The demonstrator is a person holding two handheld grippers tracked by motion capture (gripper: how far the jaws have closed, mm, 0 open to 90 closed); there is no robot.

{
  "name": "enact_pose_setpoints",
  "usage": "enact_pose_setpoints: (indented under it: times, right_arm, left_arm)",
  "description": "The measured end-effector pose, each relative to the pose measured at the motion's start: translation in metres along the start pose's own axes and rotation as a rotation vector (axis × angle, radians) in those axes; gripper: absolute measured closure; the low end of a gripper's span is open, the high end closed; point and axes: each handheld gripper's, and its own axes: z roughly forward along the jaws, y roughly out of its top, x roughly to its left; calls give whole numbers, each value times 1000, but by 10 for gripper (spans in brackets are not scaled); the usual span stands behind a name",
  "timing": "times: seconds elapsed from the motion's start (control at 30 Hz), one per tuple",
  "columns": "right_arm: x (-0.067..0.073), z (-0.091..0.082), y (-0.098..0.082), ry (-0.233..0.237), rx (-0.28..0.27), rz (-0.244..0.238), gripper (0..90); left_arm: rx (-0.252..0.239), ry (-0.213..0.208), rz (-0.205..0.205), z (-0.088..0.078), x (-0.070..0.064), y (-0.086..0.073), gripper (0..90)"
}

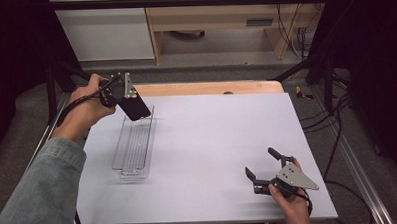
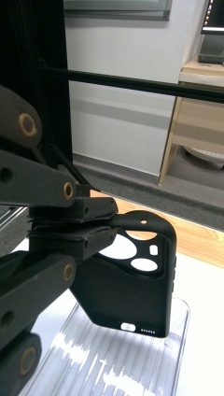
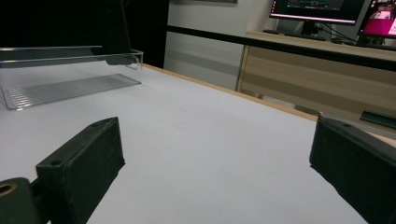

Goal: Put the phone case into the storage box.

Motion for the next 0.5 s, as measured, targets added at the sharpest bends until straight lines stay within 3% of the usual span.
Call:
enact_pose_setpoints:
  times: [0.27,0.5]
  right_arm:
    - [1,1,0,3,2,-2,34]
    - [1,1,0,9,5,-5,35]
  left_arm:
    - [23,-11,36,13,-7,5,854]
    - [21,-10,42,17,-9,8,855]
